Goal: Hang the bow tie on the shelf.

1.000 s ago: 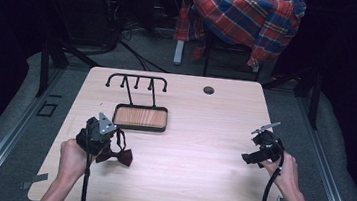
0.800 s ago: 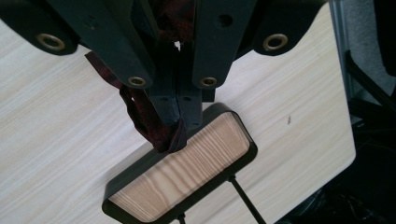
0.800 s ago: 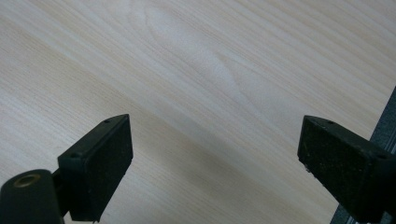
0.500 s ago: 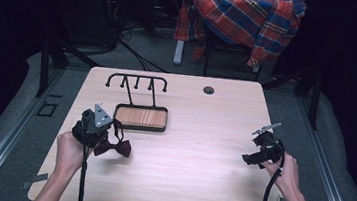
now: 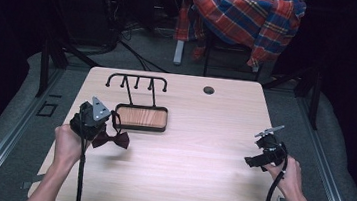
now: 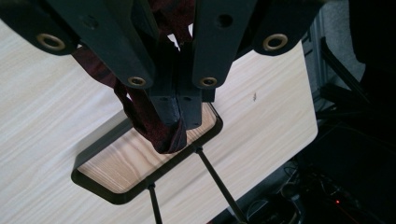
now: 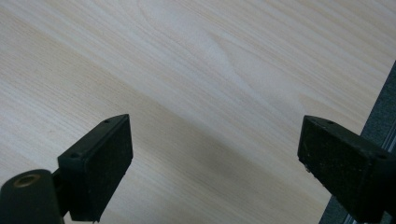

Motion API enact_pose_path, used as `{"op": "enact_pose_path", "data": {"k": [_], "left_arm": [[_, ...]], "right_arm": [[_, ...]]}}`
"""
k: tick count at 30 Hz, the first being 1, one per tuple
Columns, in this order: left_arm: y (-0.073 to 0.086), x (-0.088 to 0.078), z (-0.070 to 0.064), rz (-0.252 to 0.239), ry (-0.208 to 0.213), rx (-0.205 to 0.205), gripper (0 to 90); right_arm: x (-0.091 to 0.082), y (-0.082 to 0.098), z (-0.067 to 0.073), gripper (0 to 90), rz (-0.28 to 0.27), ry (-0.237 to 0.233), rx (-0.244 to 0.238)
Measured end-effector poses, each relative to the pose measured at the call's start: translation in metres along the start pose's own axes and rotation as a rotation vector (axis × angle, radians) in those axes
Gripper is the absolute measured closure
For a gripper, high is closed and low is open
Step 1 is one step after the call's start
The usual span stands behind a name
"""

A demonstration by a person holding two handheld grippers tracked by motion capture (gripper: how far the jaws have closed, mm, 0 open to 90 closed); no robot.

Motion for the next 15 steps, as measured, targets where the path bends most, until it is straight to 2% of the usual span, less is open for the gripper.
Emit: {"op": "enact_pose_path", "data": {"k": [15], "left_arm": [[-0.009,0.003,0.017,-0.020,-0.023,-0.003,89.5]], "right_arm": [[0.001,0.000,0.001,9.9,0.007,0.004,0.000]]}}
Point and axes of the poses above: each handheld gripper's, and its own axes: x roughly forward along the jaws, y roughly out of its underside, z roughly to its left, the point moved 6 cm from there along x, roughly forward along the jaws, and after that the axes turned 8 degrees about -y, right-handed, at the moved point
